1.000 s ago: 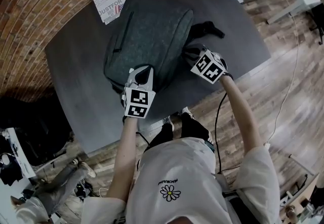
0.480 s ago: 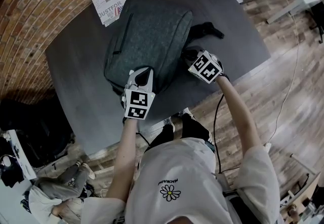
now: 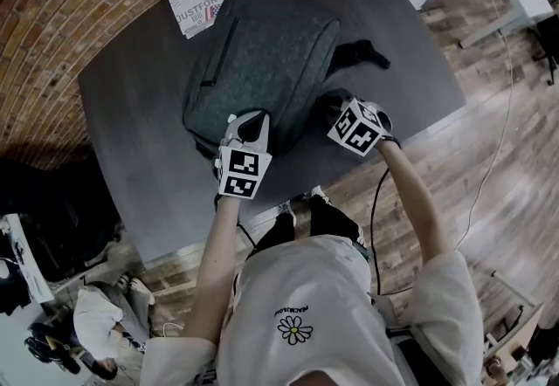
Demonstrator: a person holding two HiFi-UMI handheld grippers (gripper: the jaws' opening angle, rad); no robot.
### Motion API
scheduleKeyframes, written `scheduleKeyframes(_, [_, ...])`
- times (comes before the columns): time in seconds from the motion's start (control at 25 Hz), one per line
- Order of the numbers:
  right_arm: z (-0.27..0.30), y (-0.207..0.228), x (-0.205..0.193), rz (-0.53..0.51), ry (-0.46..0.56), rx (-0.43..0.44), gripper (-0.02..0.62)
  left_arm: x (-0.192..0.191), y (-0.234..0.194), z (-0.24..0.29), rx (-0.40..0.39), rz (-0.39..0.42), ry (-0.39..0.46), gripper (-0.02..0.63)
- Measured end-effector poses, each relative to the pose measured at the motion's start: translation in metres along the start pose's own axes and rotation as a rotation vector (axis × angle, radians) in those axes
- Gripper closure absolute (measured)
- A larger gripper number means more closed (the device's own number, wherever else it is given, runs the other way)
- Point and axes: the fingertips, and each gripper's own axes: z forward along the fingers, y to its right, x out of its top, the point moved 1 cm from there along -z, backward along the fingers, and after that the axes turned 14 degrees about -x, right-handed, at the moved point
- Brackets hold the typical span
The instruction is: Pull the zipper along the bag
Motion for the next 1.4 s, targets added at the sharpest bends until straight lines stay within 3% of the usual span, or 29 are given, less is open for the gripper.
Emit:
scheduleKeyframes(0.2, [-0.018,-0.080,0.012,-0.095,-0.011,0.135,0.586,-0.001,-0.001,0.001,-0.007,-0.004,0.008,0.607])
scheduleKeyframes(0.4, [-0.024,-0.157,0.043,-0.001,0.009,0.218,0.577,-0.003,-0.003,0.002,-0.001,-0.003,0.015,0.607])
scheduleKeyframes(0.68, [-0.016,-0.172,0.059,0.057,-0.028,0.162,0.580,-0.003,-0.003,0.005,0.011,0.008,0.019,0.607])
scheduleKeyframes(0.88, [-0.017,-0.170,0.056,0.092,-0.044,0.135,0.588,0.004,-0.001,-0.003,-0.073,-0.029,0.053,0.607])
scheduleKeyframes(0.96, [-0.018,-0.167,0.054,0.077,-0.047,0.118,0.588,0.009,-0.012,-0.022,-0.019,-0.016,0.095,0.607])
scheduleKeyframes(1.08, [-0.021,-0.162,0.052,0.044,-0.040,0.109,0.588,0.007,-0.046,-0.064,0.134,-0.007,0.161,0.607])
scheduleKeyframes(1.2, [-0.023,-0.161,0.051,0.016,-0.039,0.113,0.588,-0.014,-0.089,-0.105,0.282,-0.008,0.144,0.607])
scheduleKeyframes(1.24, [-0.024,-0.160,0.051,0.010,-0.040,0.113,0.588,-0.023,-0.101,-0.114,0.292,-0.028,0.135,0.607])
scheduleKeyframes(1.28, [-0.024,-0.160,0.050,0.006,-0.040,0.113,0.588,-0.032,-0.110,-0.120,0.263,-0.060,0.126,0.536])
scheduleKeyframes(1.32, [-0.024,-0.160,0.050,0.003,-0.040,0.113,0.588,-0.040,-0.115,-0.122,0.211,-0.091,0.116,0.345])
scheduleKeyframes(1.36, [-0.024,-0.159,0.050,0.003,-0.040,0.114,0.588,-0.046,-0.118,-0.122,0.157,-0.109,0.098,0.305])
scheduleKeyframes(1.4, [-0.024,-0.159,0.051,0.003,-0.040,0.114,0.588,-0.053,-0.120,-0.122,0.117,-0.109,0.070,0.305])
